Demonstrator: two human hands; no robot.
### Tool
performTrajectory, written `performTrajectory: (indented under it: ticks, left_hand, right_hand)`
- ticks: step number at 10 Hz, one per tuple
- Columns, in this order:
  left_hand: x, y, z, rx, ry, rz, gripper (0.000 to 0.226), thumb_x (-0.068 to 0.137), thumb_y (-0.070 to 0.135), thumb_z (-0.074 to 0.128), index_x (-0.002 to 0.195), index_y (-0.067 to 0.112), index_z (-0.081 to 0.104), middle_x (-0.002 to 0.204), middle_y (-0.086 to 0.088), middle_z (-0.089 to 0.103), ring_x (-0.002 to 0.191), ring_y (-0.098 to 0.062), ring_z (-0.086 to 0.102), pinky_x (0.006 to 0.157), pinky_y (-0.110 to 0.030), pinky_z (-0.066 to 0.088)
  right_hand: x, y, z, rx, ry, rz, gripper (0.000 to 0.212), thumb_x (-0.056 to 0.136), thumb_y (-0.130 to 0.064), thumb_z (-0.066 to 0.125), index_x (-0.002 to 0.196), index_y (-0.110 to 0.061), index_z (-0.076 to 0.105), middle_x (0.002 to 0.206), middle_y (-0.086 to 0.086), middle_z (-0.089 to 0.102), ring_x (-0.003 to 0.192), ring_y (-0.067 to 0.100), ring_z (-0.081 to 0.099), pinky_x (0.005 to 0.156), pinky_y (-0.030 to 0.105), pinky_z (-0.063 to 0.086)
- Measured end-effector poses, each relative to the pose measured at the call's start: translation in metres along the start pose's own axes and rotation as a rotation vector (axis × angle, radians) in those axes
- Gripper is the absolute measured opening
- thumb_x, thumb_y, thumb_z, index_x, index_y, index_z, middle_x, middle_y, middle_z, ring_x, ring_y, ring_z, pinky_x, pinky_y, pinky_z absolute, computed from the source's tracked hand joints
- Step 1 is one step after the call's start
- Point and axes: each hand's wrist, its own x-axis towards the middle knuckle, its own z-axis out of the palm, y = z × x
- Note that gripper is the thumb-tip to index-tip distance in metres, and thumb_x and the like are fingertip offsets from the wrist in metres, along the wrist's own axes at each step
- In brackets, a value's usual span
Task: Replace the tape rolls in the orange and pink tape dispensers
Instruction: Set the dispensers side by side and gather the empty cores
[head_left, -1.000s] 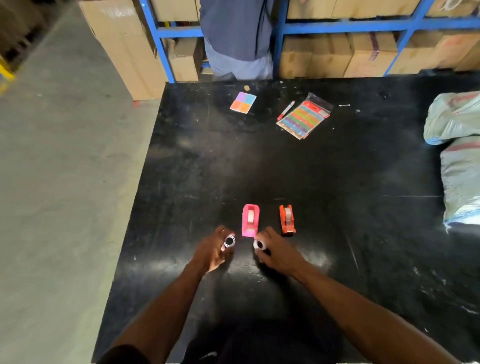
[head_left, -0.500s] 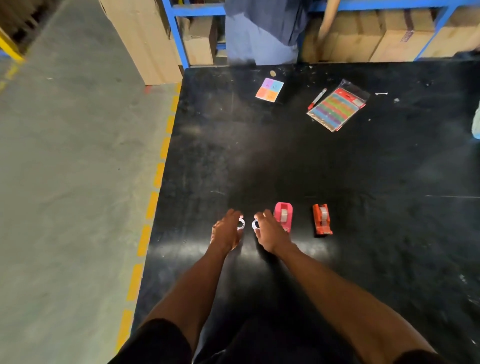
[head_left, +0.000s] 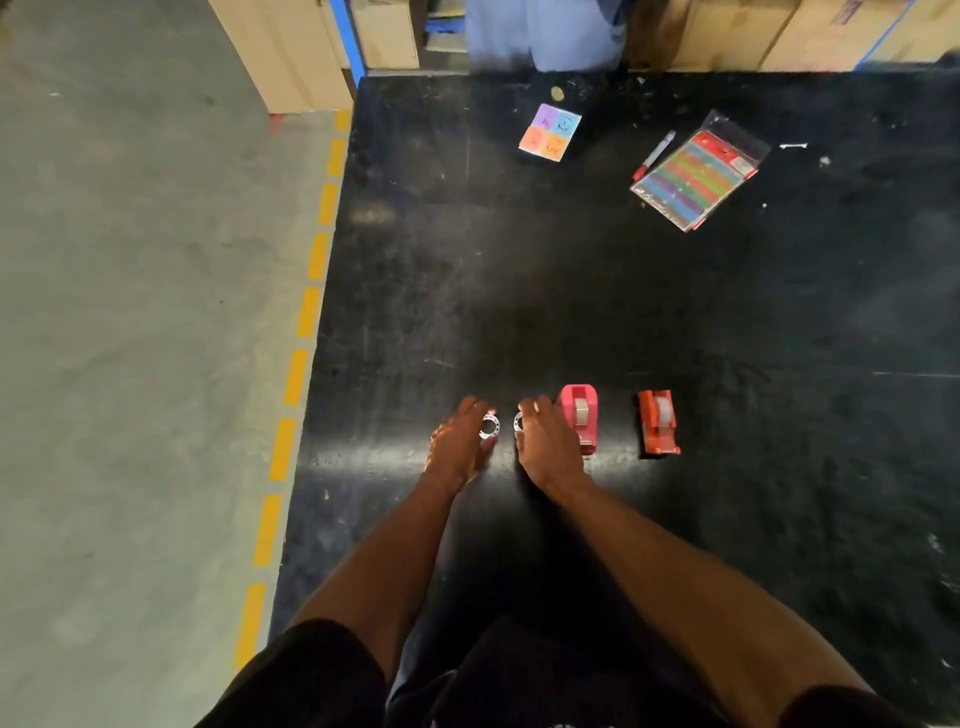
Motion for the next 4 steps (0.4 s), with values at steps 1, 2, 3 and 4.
performTrajectory:
  ticks: [1, 2, 3, 4]
  left_hand:
    - [-0.001, 0.003, 0.000, -0.005, -0.002, -0.014, 0.046, 0.088, 0.024, 0.068, 0.132, 0.020, 0.053, 0.135, -0.001, 0.052, 0.114, -0.029, 0.063, 0.090, -0.040, 0.050]
    - [-0.004, 0.007, -0.002, 0.007, -0.009, -0.044, 0.048, 0.088, 0.023, 0.070, 0.132, 0.022, 0.051, 0.135, -0.002, 0.050, 0.113, -0.032, 0.063, 0.091, -0.043, 0.051]
    - [-0.006, 0.013, -0.006, 0.016, -0.013, -0.073, 0.055, 0.085, 0.022, 0.073, 0.134, 0.022, 0.049, 0.138, -0.003, 0.046, 0.112, -0.034, 0.063, 0.090, -0.046, 0.052]
    - [-0.011, 0.015, -0.007, 0.045, 0.027, -0.100, 0.059, 0.085, 0.021, 0.074, 0.137, 0.024, 0.046, 0.140, -0.002, 0.042, 0.112, -0.033, 0.063, 0.091, -0.047, 0.051]
  right_hand:
    - [0.004, -0.001, 0.000, -0.032, 0.017, 0.006, 0.026, 0.092, -0.013, 0.061, 0.118, -0.012, 0.057, 0.114, 0.010, 0.060, 0.104, 0.029, 0.061, 0.074, 0.042, 0.056]
    - [0.001, -0.002, -0.003, -0.040, 0.001, 0.002, 0.031, 0.091, -0.018, 0.065, 0.120, -0.012, 0.057, 0.118, 0.010, 0.059, 0.106, 0.029, 0.060, 0.075, 0.041, 0.056]
    - [-0.007, 0.000, -0.010, -0.001, -0.015, 0.004, 0.040, 0.089, -0.017, 0.068, 0.126, -0.010, 0.054, 0.122, 0.012, 0.056, 0.107, 0.031, 0.060, 0.074, 0.042, 0.057]
    - [-0.017, 0.004, -0.012, 0.096, 0.015, -0.019, 0.039, 0.093, -0.010, 0.061, 0.130, -0.009, 0.052, 0.126, 0.012, 0.054, 0.108, 0.031, 0.060, 0.076, 0.042, 0.058]
